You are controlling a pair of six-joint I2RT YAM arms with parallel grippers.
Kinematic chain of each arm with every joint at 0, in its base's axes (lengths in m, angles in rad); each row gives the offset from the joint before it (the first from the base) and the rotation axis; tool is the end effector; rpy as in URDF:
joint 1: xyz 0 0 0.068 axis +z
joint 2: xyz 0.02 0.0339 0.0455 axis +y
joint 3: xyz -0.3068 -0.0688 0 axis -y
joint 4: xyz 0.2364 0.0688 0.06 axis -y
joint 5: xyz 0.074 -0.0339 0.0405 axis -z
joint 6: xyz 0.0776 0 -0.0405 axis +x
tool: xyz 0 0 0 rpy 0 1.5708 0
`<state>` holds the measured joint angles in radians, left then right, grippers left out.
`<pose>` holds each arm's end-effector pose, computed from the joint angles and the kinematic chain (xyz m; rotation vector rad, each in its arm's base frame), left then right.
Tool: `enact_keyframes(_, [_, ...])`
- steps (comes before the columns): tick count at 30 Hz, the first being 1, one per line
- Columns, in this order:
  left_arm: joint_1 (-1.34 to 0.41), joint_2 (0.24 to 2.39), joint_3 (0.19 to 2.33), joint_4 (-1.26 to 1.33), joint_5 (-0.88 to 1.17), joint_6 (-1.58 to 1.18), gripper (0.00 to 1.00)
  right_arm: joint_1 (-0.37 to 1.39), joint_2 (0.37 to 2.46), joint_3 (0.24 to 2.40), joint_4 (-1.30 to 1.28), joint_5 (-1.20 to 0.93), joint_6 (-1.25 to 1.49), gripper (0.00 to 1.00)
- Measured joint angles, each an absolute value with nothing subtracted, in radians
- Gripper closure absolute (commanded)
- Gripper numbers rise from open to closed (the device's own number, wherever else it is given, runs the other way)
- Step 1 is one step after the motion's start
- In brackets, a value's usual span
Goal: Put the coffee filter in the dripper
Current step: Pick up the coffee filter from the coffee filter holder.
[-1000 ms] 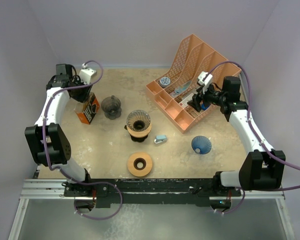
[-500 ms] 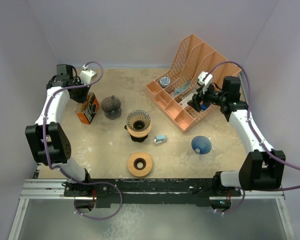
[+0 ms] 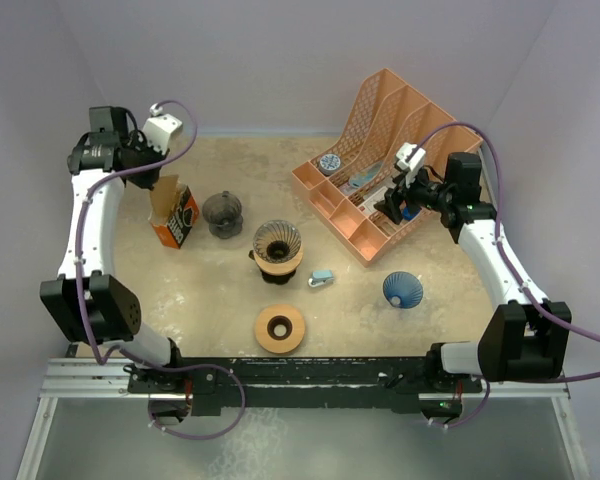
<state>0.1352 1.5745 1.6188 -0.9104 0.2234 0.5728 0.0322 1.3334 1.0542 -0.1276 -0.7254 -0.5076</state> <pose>0.3507 0.0304 0.3767 0.6193 2.3279 0.0536 0.3111 0.0615 0.3520 -0.9303 1.6453 0.3922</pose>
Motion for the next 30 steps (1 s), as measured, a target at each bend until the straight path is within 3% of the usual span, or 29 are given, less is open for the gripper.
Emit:
enact_keyframes(10, [0.048, 1.452, 1.798, -0.983, 0.298, 0.529, 1.0, 0.046, 1.335, 1.192, -0.135, -0.802, -0.486, 0.16])
enact_keyframes(18, [-0.226, 1.472, 1.897, -0.99, 0.313, 0.431, 1.0, 0.19, 1.402, 1.444, -0.127, -0.856, -0.502, 0.16])
enact_keyframes(30, [-0.532, 1.568, 1.967, -0.997, 0.371, 0.404, 1.0, 0.238, 1.501, 1.496, -0.251, -1.041, -0.653, 0.15])
